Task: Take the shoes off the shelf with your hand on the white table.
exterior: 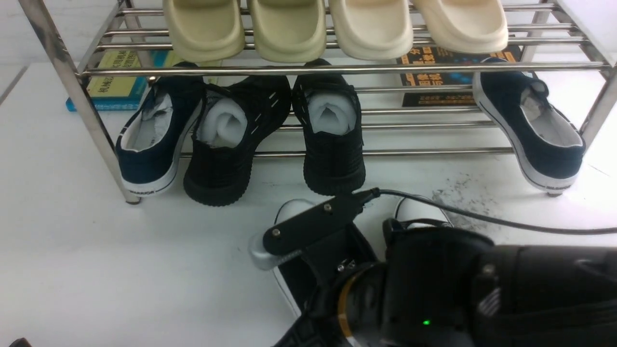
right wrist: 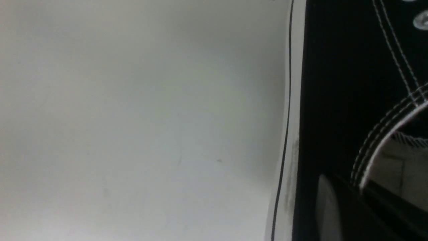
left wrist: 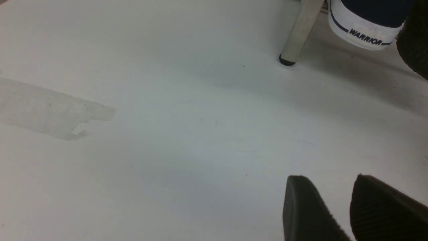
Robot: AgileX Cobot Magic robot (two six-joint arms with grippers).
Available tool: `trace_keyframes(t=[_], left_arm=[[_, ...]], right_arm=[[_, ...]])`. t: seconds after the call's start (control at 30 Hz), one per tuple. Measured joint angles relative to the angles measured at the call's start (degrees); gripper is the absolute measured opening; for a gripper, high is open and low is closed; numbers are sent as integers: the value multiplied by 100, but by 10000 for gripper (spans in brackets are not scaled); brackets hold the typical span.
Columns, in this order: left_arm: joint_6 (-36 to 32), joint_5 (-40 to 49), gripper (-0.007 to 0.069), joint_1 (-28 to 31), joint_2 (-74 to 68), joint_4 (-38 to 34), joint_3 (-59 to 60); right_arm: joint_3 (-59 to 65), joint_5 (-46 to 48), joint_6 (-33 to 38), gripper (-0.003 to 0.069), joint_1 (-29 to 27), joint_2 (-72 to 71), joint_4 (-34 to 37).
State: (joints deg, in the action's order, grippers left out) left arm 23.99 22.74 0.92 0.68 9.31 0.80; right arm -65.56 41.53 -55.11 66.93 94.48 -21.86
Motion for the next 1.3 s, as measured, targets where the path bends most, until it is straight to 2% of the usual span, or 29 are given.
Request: trace_keyframes(t=[0.03,0.2,0.33,0.63,0.7,0.83,0.87,0.97,1.03,1.1,1.13,1.17,1.2,1.27,1.3], left_arm=[[0,0,243,0,0,0,0],[0,0,243,0,0,0,0],[0,0,243,0,0,0,0],[0,0,243,0,0,0,0],[0,0,243,0,0,0,0],[0,0,243,0,0,0,0],[0,0,243,0,0,0,0],[0,0,243,0,0,0,0],[0,0,243,0,0,0,0],[0,0,243,0,0,0,0],[0,0,243,0,0,0,0],[0,0,243,0,0,0,0],[0,0,243,0,0,0,0],[0,0,243,0,0,0,0],[0,0,243,0,0,0,0]], right_arm=[[0,0,-37,9,0,31,-59],[0,-38,-1159,12,-11,338,-749],[0,-106,-1759,16,-124,410,-922],[0,-313,-1980,50,-179,529,-946],[0,-360,-1980,87,-179,534,-959],[-17,-379,-1980,205,-179,534,-966],[-96,-359,-1957,277,-179,534,-918],[-327,-133,-1569,391,-179,445,-649],[-574,334,-917,441,-179,252,-361],[-854,795,-285,456,-179,-20,-209],[-886,919,-213,457,-179,-52,-199],[-1181,1442,428,456,-179,-392,-173],[-1214,1573,501,455,-179,-430,-173],[-1600,2347,1381,430,-179,-974,-222],[-1648,2453,1443,424,-179,-1059,-228]])
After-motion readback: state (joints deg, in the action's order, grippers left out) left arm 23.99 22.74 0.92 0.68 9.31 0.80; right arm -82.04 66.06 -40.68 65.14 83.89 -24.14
